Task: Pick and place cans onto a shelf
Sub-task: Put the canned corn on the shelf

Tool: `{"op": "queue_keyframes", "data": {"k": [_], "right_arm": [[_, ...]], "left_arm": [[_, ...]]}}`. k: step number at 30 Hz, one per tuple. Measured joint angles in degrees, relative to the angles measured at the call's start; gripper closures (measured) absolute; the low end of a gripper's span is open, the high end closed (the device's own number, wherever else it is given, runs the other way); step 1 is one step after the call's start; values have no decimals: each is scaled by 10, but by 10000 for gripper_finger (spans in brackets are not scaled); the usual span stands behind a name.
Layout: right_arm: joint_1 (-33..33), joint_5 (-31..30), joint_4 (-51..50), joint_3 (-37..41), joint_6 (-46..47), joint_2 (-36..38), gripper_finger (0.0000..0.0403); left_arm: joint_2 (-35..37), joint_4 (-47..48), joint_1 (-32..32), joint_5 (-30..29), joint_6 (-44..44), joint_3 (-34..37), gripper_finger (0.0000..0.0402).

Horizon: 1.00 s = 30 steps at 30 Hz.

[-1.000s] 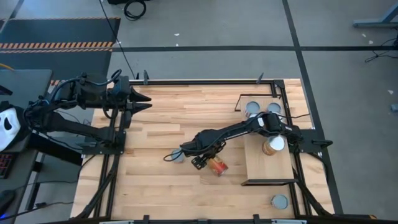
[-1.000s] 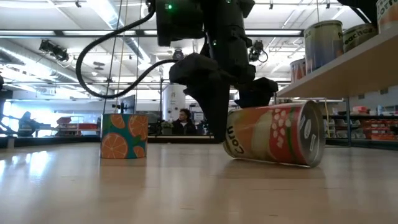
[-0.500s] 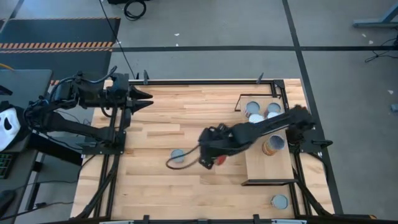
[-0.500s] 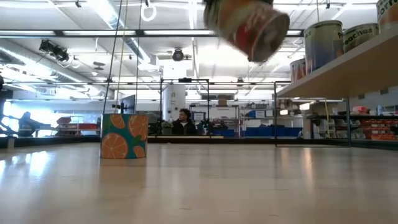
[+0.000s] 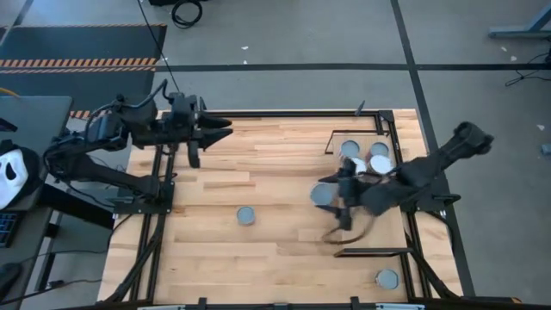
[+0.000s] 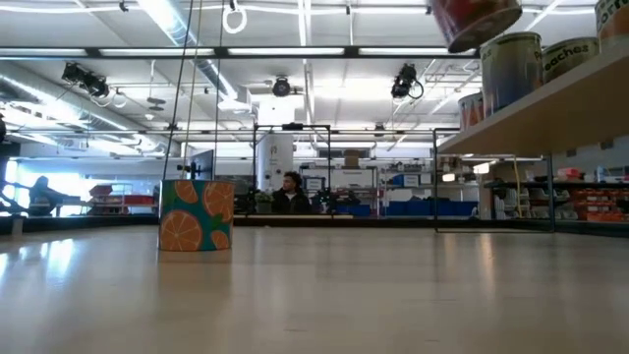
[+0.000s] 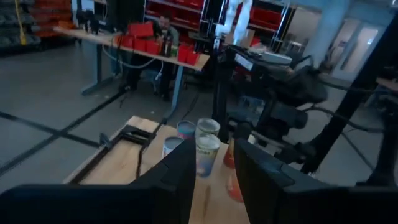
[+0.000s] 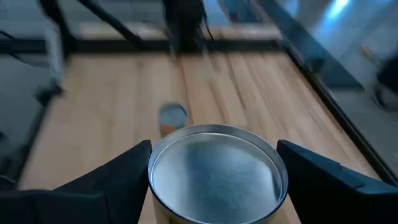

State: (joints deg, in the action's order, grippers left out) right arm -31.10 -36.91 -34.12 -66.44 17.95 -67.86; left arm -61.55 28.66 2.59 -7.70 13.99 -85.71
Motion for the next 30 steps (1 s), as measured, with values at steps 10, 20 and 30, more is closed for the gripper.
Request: {"op": "queue_keyframes", "data": {"k": [10,20,30], "right_arm": [[-70,6,158,218,-56,240,83],[-115,9,127,289,-91,327,82],[-132,16,54,288,-85,353,51]], "left_arm": [[-46,-10,1,-26,52,0,285],[-79,-59,0,-37,97,0,285],[-100,-65,-6,-37,124,0,285]]}}
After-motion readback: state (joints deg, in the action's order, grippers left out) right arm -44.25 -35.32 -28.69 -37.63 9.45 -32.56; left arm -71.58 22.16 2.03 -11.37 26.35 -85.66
